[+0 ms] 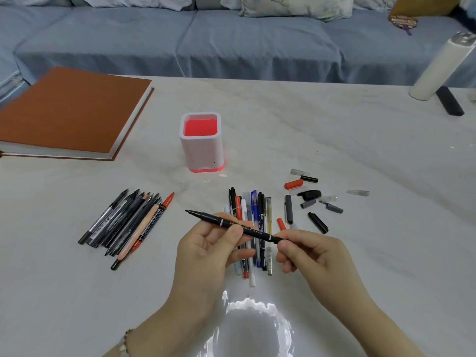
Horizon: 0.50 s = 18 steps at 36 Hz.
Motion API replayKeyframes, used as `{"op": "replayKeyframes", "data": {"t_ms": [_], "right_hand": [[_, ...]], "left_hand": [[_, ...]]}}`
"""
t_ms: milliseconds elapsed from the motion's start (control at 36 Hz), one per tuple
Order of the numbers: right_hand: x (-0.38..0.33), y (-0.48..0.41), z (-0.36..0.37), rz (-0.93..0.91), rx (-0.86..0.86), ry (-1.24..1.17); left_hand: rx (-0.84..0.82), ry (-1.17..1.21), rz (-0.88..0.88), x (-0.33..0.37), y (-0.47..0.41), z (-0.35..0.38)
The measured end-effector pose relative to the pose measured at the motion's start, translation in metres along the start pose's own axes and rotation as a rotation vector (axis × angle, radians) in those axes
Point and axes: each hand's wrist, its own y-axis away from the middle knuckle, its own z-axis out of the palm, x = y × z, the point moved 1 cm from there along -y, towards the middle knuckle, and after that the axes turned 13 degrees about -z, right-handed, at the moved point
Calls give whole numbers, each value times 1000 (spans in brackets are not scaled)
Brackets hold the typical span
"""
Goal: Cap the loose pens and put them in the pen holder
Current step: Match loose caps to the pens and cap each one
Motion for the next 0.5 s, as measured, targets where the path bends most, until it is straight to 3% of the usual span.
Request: {"op": "replayKeyframes", "data": {"t_ms": [139,250,333,500], "right_hand": [[4,-5,0,-39,34,28],[9,-8,-5,-322,24,425],[17,-4,-13,-398,8,568],[51,-8,-55,-2,42,734]], "left_hand": [[21,-46,22,6,-10,4],[69,43,-105,4,-21,7],[107,49,-146,1,-24,5],[180,-42,-112,-1,-34,-14]]}}
